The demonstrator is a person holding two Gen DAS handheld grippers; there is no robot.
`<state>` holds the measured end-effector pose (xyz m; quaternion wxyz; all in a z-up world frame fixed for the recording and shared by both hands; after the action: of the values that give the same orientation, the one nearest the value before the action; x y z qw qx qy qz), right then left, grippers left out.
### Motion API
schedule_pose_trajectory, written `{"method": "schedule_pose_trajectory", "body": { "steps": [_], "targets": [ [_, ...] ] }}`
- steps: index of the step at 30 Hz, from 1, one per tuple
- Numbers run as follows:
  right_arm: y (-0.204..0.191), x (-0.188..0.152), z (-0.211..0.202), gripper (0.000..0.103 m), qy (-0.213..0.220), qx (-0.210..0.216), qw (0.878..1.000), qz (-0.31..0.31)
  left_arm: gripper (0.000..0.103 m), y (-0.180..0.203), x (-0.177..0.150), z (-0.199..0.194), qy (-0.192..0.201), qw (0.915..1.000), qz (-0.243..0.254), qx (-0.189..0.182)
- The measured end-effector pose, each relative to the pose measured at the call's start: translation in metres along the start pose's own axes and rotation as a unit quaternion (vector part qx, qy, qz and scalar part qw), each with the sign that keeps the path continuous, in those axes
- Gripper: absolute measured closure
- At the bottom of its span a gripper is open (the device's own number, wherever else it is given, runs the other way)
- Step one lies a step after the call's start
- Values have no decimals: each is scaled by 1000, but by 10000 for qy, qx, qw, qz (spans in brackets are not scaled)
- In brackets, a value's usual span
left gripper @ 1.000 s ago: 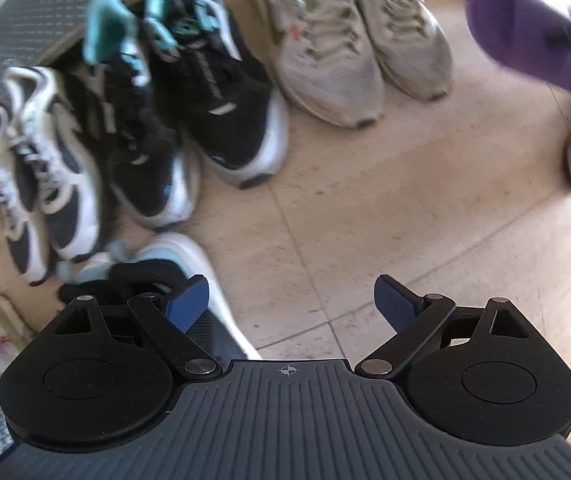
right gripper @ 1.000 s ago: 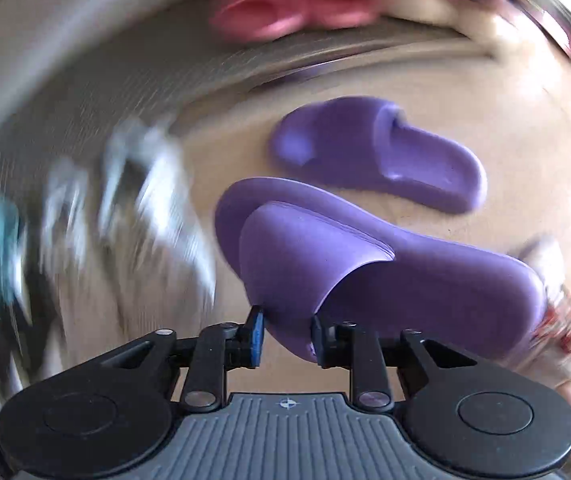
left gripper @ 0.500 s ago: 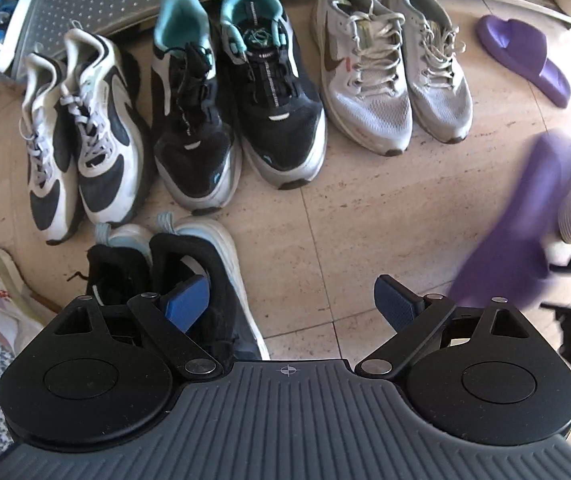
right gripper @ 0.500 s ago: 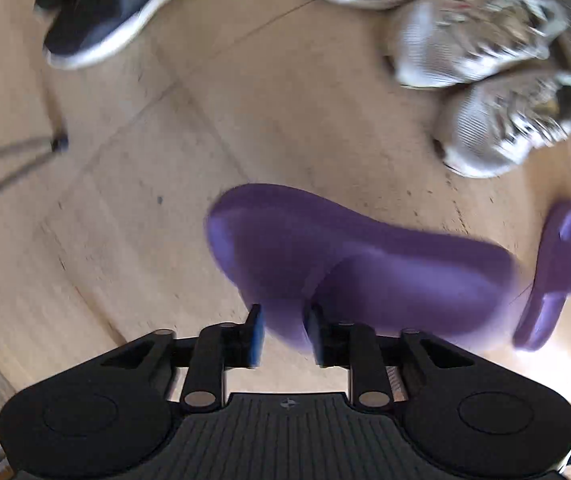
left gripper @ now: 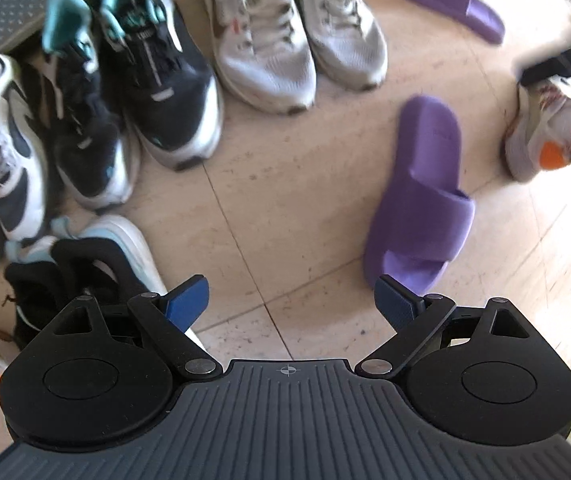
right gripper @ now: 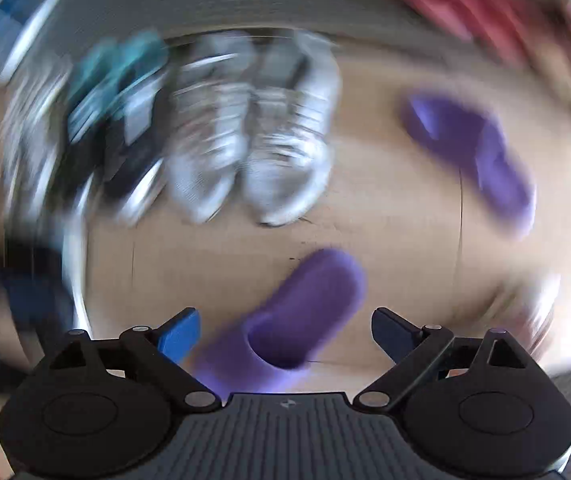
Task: Organize scattered shoes
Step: 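Carry the purple slide with the right tool, lower it to the floor, open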
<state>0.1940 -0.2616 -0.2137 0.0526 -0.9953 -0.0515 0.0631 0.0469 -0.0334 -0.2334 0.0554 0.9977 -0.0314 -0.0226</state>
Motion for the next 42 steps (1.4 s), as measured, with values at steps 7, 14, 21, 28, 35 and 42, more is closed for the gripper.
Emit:
{"method": "schedule_pose_trajectory", "body": {
  "steps": [7, 14, 21, 28, 35, 42],
  "targets": [
    [5, -51, 109, 8, -976, 118, 9880, 1195, 10, -11, -3, 16, -199, 9994, -247, 171],
    [-45, -63, 141, 2, -1098, -619, 9910, -460, 10, -22, 1, 16, -181, 9988, -417, 162],
    [-95, -98, 149, 6, -1341, -1142, 9556, -2364, 10, -22, 1, 10, -76, 9991, -403, 144],
    [-138, -75, 142, 7, -626, -1268, 9466, -2898, 10, -26, -2, 5, -12, 9988, -485, 114],
    [-156, -80, 153, 8, -1193, -1391, 9306, -3170, 10, -34, -4, -1, 64, 9979, -620, 164],
    [-150, -28, 68, 9, -624, -865, 9711, -2135, 10, -15, 7, -21, 376, 9987, -279, 175]
  ]
}}
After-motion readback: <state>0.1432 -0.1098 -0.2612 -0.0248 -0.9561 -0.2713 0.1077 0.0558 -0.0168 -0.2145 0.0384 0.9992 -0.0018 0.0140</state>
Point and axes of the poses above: each gripper's, at about its wrist camera, not at the fingertips, and z roughly the way its jaws point, y to its right, x to its top, the point moved 7 cm from there along z, roughly the way its jaws point, and after that the axes turned 7 degrees about -z, right-handed, at the moved point
